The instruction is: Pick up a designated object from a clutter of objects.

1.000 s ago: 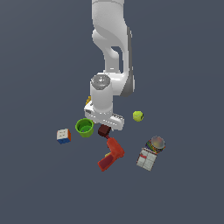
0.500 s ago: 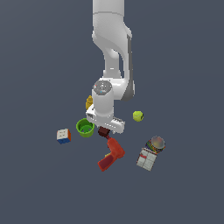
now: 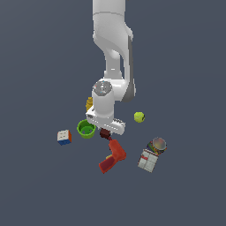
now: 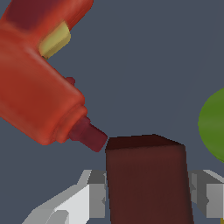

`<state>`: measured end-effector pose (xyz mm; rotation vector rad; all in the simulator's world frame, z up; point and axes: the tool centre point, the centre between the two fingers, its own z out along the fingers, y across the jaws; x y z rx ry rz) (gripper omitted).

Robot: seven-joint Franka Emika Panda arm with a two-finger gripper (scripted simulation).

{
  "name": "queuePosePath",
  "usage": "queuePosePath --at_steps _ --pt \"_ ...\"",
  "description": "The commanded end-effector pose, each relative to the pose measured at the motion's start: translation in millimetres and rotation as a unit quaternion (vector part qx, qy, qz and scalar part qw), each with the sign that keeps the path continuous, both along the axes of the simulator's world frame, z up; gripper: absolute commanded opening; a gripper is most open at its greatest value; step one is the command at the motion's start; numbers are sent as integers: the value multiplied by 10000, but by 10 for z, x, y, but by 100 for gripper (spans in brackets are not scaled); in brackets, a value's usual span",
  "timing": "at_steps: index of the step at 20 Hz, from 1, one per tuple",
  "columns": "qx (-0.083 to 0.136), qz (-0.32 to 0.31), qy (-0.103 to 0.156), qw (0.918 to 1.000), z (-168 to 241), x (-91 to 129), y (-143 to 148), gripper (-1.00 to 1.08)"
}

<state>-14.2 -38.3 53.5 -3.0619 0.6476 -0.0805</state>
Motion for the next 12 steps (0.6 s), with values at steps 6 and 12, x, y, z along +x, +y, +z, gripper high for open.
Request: queuePosePath --at_steps 6,12 --pt "-3 2 -2 10000 24 3 11 -100" --pt "-3 0 13 10000 204 7 110 -100"
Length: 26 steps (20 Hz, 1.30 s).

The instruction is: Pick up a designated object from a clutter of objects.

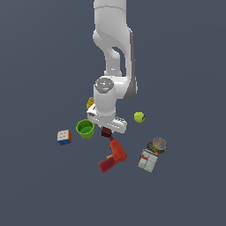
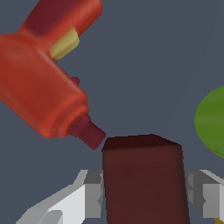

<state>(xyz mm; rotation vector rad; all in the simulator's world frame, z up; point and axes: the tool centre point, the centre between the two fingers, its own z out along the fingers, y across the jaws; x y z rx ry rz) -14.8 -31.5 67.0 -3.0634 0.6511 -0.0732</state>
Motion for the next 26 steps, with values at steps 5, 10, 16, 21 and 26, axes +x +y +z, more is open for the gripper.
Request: queuePosePath --at_steps 5,10,16,21,26 --pt "-1 7 9 10000 360 20 199 -100" --pt "-7 3 38 10000 761 34 413 -100" --pt "-15 -2 78 10000 1330 61 714 -100" --pt "-16 -4 111 9999 1795 90 964 -100" --pt "-14 -4 145 9999 2256 127 1214 -100"
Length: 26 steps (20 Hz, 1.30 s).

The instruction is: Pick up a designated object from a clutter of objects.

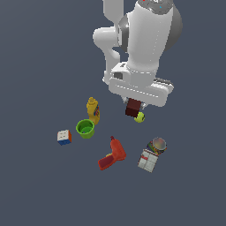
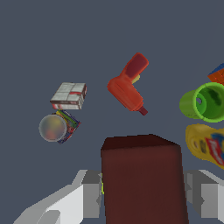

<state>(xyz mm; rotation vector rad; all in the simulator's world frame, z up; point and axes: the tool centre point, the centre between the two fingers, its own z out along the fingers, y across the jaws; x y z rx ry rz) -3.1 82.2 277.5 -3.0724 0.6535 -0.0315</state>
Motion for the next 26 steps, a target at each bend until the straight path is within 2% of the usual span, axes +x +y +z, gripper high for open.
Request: queuePosePath --at_steps 1,13,26 --pt "2 -2 12 10000 243 18 126 -100" --pt "16 -2 79 10000 1129 135 615 -100" --pt "20 -3 97 10000 1402 195 768 -100"
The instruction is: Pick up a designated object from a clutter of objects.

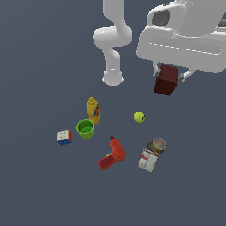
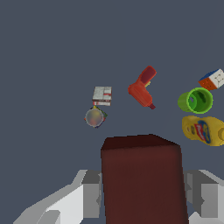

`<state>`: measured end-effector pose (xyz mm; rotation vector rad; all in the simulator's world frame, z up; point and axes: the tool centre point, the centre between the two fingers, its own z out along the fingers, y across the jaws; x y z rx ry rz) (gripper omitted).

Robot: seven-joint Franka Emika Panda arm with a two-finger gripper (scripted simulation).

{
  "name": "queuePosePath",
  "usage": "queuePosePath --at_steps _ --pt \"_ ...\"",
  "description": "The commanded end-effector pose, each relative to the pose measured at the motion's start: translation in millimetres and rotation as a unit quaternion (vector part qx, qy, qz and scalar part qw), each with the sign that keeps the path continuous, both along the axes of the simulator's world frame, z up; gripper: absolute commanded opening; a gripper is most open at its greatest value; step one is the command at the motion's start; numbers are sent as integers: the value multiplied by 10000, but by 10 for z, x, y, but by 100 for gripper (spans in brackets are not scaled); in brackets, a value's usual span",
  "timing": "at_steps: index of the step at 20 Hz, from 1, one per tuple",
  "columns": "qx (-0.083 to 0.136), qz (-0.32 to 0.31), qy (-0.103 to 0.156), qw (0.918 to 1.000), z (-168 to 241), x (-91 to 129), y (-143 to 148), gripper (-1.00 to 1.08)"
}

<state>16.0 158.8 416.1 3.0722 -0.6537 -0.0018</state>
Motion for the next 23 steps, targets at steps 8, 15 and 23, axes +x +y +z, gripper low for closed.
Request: queuePosePath --at_steps 8,15,23 --pt "0 -1 3 10000 19 21 -3 -100" --pt "0 -1 3 10000 165 118 -6 -100" --pt "0 -1 3 10000 249 179 -6 -100"
